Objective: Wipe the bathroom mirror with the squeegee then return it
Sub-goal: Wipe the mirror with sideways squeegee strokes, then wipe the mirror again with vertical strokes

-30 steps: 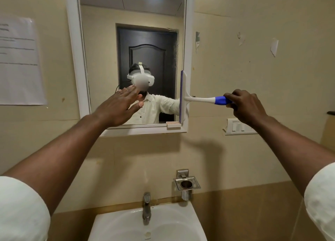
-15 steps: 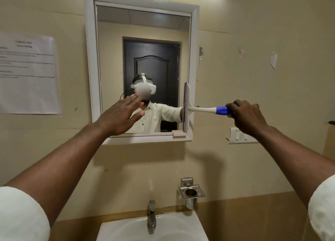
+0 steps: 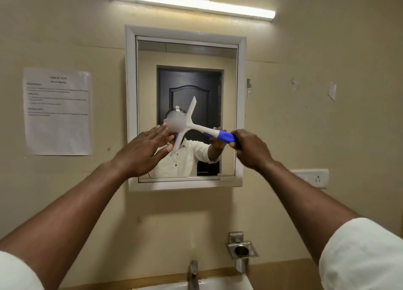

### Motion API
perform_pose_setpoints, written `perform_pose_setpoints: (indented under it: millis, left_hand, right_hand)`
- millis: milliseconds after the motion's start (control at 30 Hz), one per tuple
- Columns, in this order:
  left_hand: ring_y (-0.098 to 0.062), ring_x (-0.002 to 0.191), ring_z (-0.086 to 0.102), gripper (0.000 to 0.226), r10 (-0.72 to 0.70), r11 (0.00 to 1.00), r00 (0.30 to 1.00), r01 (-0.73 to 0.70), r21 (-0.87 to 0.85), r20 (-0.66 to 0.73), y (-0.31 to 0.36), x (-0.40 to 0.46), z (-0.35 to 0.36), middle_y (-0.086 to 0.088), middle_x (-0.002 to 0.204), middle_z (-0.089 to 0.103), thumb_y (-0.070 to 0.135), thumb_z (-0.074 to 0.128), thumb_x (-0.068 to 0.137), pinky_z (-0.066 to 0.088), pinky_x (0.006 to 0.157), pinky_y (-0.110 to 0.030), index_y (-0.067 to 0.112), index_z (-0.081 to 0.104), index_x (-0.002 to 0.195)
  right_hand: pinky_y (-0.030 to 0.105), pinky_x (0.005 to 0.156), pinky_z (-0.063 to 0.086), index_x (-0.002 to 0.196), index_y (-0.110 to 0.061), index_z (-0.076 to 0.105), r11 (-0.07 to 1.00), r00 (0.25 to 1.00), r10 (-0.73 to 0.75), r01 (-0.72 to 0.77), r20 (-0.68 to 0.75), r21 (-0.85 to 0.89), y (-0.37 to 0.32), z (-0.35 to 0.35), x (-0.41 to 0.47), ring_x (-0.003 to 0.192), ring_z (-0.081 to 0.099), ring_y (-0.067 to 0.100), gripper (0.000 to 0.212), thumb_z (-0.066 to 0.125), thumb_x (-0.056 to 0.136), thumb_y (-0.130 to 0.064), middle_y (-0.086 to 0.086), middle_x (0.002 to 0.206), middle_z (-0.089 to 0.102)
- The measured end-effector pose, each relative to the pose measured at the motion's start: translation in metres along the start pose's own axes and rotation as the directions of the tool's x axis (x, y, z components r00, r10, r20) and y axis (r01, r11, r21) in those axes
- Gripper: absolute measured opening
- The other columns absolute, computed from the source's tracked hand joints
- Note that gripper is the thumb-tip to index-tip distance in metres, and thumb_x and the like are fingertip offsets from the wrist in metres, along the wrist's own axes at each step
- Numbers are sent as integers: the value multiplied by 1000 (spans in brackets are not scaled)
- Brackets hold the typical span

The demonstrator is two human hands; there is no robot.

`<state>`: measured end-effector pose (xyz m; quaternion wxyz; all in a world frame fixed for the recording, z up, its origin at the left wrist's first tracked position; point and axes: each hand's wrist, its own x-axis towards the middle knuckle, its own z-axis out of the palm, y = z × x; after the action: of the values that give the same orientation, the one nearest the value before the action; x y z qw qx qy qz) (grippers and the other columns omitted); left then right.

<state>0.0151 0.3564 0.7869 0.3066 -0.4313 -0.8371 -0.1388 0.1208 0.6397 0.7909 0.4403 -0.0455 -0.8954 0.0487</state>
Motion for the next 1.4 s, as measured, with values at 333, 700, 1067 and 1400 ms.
perform_pose_setpoints:
  millis: [333, 700, 1067, 1400]
  left_hand:
    - [3, 138, -11, 69, -32, 986, 992, 52, 161, -123, -39, -16, -49, 17, 153, -10, 65, 8, 84, 0, 114, -24, 35, -9, 144]
    - [2, 139, -14, 72, -24, 980, 993, 46, 196, -112, -60, -9, -53, 18, 151, -15, 68, 2, 80, -5, 114, -21, 37, -16, 142]
    - [2, 139, -12, 81, -49, 982, 985, 78, 175, -167, -82, 14, -69, 19, 152, -14, 73, 0, 75, -3, 114, -23, 35, -8, 146]
    - [2, 140, -13, 70, -41, 978, 988, 70, 197, -149, -95, 14, -66, 17, 155, -12, 64, 10, 86, -5, 115, -22, 34, -9, 147]
  right_hand:
    - [48, 77, 58, 111, -15, 50, 483, 921, 383, -261, 67, 836, -98, 24, 37, 87, 65, 32, 18, 50, 93, -18, 17, 105, 63]
    - [44, 79, 57, 115, -14, 44, 528, 905, 408, -127, -119, 840, -144, 24, 91, 81, 66, 27, 25, 53, 93, -23, 14, 95, 62]
    - [30, 71, 51, 127, -6, 40, 601, 911, 356, -52, -209, 797, -211, 36, 139, 78, 59, 18, 40, 54, 93, -21, 12, 99, 55]
    - [37, 76, 57, 127, -8, 40, 572, 894, 392, -51, -218, 819, -201, 44, 144, 76, 61, 17, 40, 56, 92, -20, 5, 91, 53]
